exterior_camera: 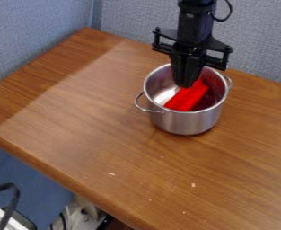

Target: Move the red object from the metal pot to the table

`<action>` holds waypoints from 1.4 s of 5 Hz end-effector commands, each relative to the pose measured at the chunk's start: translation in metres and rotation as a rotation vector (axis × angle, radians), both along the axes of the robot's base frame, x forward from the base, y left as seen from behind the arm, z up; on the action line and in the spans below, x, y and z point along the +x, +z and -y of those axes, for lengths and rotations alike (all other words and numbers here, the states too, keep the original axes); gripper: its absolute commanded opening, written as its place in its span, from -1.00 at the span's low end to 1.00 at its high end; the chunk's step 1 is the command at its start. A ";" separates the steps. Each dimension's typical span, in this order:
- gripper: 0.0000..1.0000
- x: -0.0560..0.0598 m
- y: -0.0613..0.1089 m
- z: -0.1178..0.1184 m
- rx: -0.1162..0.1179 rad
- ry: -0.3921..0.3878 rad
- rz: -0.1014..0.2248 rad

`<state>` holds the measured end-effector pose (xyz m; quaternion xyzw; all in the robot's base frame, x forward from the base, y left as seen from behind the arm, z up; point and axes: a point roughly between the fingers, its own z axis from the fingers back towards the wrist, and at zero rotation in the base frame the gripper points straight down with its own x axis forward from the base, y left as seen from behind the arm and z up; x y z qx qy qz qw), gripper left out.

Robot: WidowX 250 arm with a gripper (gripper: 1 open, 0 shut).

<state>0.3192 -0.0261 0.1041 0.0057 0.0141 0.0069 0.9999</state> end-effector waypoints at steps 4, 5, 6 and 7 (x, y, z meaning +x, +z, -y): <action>1.00 -0.001 0.008 0.007 0.002 -0.007 0.041; 1.00 -0.002 0.006 0.008 0.003 -0.006 0.037; -1.00 -0.002 0.004 0.007 0.002 -0.003 0.034; 1.00 -0.001 0.003 0.009 0.003 -0.010 0.032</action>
